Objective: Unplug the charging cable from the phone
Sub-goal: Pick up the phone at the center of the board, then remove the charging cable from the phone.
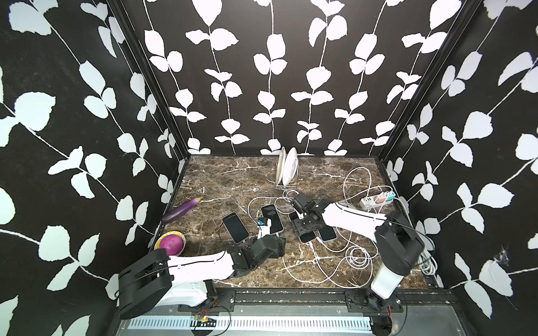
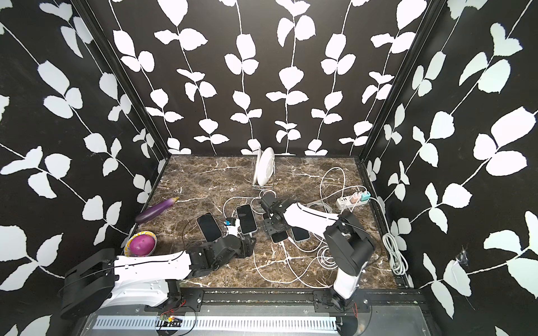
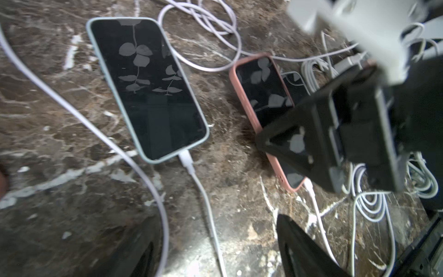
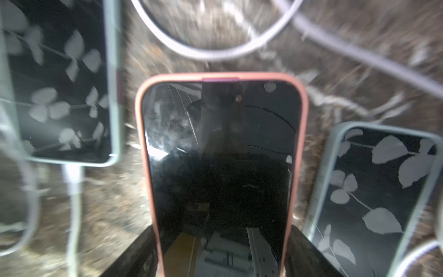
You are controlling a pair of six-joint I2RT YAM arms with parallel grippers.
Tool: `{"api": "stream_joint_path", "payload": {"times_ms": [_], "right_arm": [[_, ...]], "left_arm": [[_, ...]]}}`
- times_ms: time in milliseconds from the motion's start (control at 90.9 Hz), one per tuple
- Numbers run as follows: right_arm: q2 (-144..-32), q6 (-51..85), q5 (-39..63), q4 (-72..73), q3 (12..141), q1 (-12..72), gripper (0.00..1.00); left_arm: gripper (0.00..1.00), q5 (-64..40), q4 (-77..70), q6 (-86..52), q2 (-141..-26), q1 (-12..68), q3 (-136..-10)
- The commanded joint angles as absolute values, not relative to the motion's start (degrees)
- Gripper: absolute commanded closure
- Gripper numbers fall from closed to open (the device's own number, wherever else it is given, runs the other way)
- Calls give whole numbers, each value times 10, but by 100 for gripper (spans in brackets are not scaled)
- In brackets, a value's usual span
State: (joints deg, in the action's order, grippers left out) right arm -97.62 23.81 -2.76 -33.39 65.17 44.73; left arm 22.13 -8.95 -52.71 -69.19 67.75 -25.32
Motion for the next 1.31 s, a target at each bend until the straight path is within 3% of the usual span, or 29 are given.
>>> {"api": "stream_joint_path", "payload": {"times_ms": [0,242,539,1078,1298], "right_arm": [[-926,253,-32,-308,645,450,100],[-867,268,-52,-292,631,450,100],[-846,280,-46,-280,621,450,100],[-829,304,-41,-266,616,449,100],[-818,311,-37,-262,609,448,100]], "left_arm": [[22,277,-172,-489,-692,725,-246],[33,261,-390,-501,-775,750,-191],[36,190,-748,-474,-964,774,-175],[35,156,-804,-455,-1036,774,-214],[39,125,-803,-455,-1063,767,-247]]}}
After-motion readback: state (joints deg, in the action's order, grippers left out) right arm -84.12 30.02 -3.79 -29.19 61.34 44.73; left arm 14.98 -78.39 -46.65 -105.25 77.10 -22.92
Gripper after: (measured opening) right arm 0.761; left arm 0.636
